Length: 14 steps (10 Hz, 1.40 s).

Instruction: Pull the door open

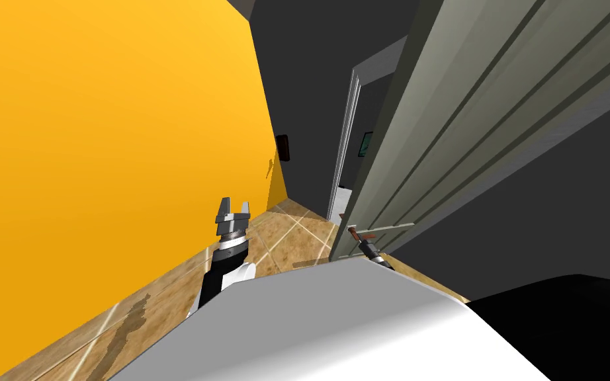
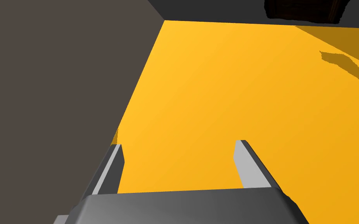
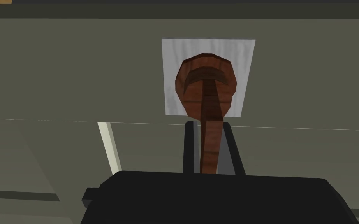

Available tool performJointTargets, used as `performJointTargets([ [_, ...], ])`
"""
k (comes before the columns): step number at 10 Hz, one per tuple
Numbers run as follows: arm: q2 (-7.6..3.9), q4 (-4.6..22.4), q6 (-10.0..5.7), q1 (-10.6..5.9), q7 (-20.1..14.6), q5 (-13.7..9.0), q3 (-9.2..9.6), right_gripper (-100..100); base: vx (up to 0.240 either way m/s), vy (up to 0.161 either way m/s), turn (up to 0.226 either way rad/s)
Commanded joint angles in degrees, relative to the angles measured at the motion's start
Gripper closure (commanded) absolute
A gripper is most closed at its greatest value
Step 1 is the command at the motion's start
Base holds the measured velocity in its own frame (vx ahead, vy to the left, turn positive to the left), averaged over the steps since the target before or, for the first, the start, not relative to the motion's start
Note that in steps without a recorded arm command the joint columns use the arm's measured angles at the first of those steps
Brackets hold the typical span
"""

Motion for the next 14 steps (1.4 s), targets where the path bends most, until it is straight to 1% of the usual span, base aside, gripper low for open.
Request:
performJointTargets([
  [1, -0.5, 1.1, -1.76, 0.2, -0.5, 0.0, 0.25, 100, -0.183, -0.071, 0.151],
  [2, -0.74, 1.3, -2.36, 0.45, -0.7, 0.0, 0.41, 100, -0.189, -0.056, 0.116],
  [3, -0.4, 0.7, -1.57, 0.48, -0.5, 0.1, 0.51, 100, -0.084, -0.015, 0.023],
  [4, -0.6, 1.5, -2.82, 0.86, -0.8, 0.0, 0.83, 100, -0.122, -0.042, 0.178],
  [5, -0.67, 1.7, -3.12, 0.94, -0.8, 0.0, 0.88, 100, -0.19, -0.057, 0.155],
  [7, -1.0, 2.6, -4.55, 1.34, -1.1, -0.1, 1.14, 100, -0.187, -0.056, 0.158],
  [8, -1.09, 2.8, -4.94, 1.44, -1.2, -0.2, 1.21, 100, -0.169, -0.061, 0.124],
  [12, -1.8, 4.7, -7.99, 2.28, -1.8, -0.5, 1.75, 100, -0.185, -0.072, 0.185],
  [14, -2.04, 5.3, -9.05, 2.58, -2.0, -0.6, 1.94, 100, -0.205, -0.042, 0.131],
])
